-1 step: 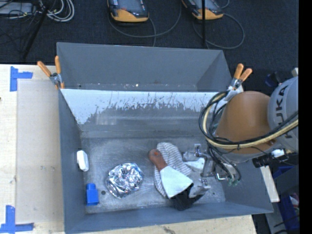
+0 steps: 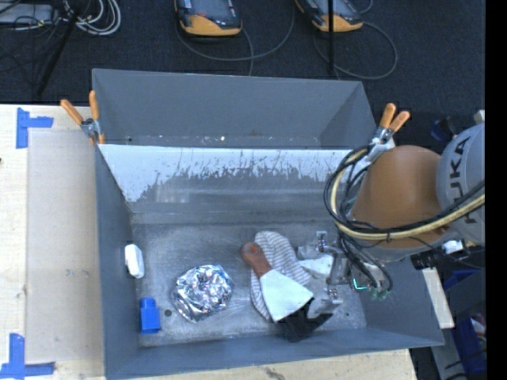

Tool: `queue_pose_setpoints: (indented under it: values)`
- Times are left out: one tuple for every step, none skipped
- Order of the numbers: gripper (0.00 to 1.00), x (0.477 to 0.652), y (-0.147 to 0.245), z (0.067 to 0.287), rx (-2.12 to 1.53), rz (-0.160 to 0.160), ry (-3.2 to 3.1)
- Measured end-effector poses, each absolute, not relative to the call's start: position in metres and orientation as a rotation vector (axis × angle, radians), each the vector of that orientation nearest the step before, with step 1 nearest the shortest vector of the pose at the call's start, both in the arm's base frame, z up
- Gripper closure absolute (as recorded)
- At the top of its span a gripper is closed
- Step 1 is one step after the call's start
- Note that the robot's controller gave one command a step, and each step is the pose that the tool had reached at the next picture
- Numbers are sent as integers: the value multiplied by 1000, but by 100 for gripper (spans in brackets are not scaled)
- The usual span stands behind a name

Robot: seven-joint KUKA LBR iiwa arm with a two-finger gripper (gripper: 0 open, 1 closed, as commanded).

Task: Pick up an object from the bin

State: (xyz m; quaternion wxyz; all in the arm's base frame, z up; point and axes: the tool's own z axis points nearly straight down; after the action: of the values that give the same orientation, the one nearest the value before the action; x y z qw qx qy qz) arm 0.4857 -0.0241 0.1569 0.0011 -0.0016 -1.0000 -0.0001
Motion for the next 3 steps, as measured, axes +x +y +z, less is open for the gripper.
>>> queue_pose_setpoints:
  values:
    - [100,484,-8,81,-196,4,-3130]
    - [0,488,-8,77,-203,4,-3156]
    - [100,485,-6,76,-197,-1,-3142]
